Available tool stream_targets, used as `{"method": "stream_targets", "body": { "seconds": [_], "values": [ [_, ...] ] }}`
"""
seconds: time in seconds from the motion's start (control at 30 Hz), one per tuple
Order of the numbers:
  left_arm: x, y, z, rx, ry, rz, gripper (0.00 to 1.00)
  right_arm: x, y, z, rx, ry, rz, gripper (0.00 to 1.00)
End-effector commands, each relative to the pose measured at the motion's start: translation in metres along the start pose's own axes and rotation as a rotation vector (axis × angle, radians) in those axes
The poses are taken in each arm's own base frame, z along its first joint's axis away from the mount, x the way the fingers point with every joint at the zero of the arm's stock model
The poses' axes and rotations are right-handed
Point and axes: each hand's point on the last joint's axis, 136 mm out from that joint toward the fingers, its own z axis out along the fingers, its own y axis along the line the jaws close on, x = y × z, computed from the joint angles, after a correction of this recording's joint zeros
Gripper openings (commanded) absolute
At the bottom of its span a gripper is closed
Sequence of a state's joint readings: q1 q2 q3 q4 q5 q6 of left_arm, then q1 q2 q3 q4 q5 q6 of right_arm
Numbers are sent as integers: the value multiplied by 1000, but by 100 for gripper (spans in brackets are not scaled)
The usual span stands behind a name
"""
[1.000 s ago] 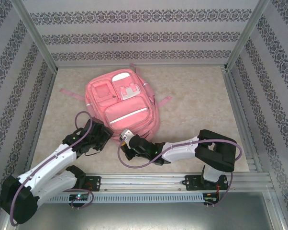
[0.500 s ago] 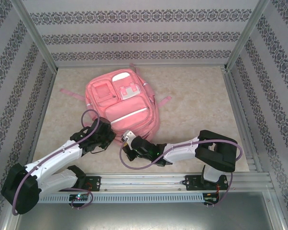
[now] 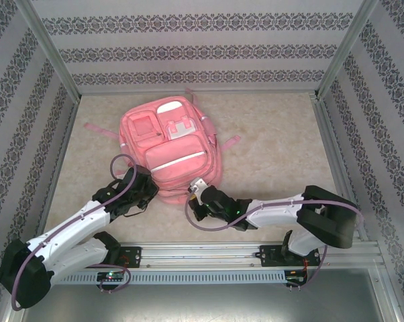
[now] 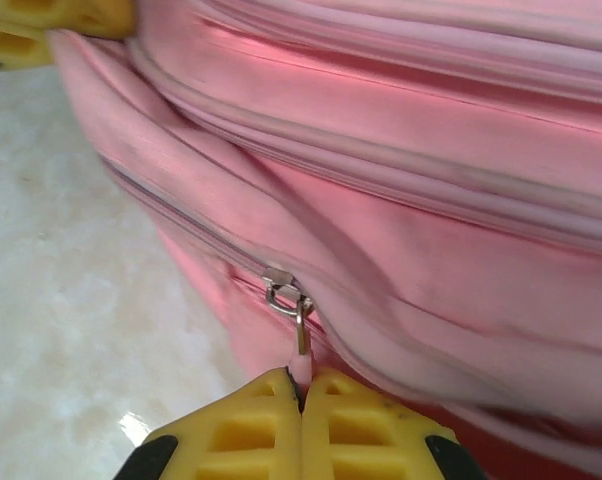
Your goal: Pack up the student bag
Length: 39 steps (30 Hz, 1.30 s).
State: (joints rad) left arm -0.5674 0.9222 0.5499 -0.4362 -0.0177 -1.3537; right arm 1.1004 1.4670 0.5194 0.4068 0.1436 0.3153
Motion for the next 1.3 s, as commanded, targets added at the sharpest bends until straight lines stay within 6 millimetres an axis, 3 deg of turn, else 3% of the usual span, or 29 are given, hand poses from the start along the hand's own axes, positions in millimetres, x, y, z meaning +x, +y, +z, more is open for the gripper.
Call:
{"method": "stream_targets", "body": {
  "seconds": [0.0, 0.1, 0.17, 0.27, 0.37, 0.57, 0.67, 0.83, 1.07, 1.27],
  "values": [
    [-27, 20, -11, -96, -113, 43, 1, 19, -44, -15, 146, 43, 17, 0],
    [-33, 25, -13, -124, -110, 55, 3, 17, -53, -25, 162, 25, 2, 0],
    [-37, 27, -13, -146, -109, 73, 5, 13, -47, -25, 130, 22, -25, 0],
    [-39, 27, -9, -182, -86, 106, 14, 6, -27, -16, 35, 43, -54, 0],
    [-43, 26, -9, -219, -73, 139, 33, -2, -4, -4, -44, 57, -74, 0],
    [-62, 26, -33, -279, -114, 169, 51, -6, 47, 28, -158, 89, -96, 0],
    [-49, 28, -36, -264, -51, 105, 52, -5, 63, 42, -177, 97, -95, 0],
    [-14, 29, -28, -214, 80, 10, 53, -9, 72, 56, -192, 78, -53, 0],
    [0, 38, -21, -197, 108, -52, 53, -14, 80, 63, -201, 72, -44, 0],
    [6, 45, -8, -201, 124, -57, 45, -15, 74, 61, -177, 62, -45, 0]
  ]
}}
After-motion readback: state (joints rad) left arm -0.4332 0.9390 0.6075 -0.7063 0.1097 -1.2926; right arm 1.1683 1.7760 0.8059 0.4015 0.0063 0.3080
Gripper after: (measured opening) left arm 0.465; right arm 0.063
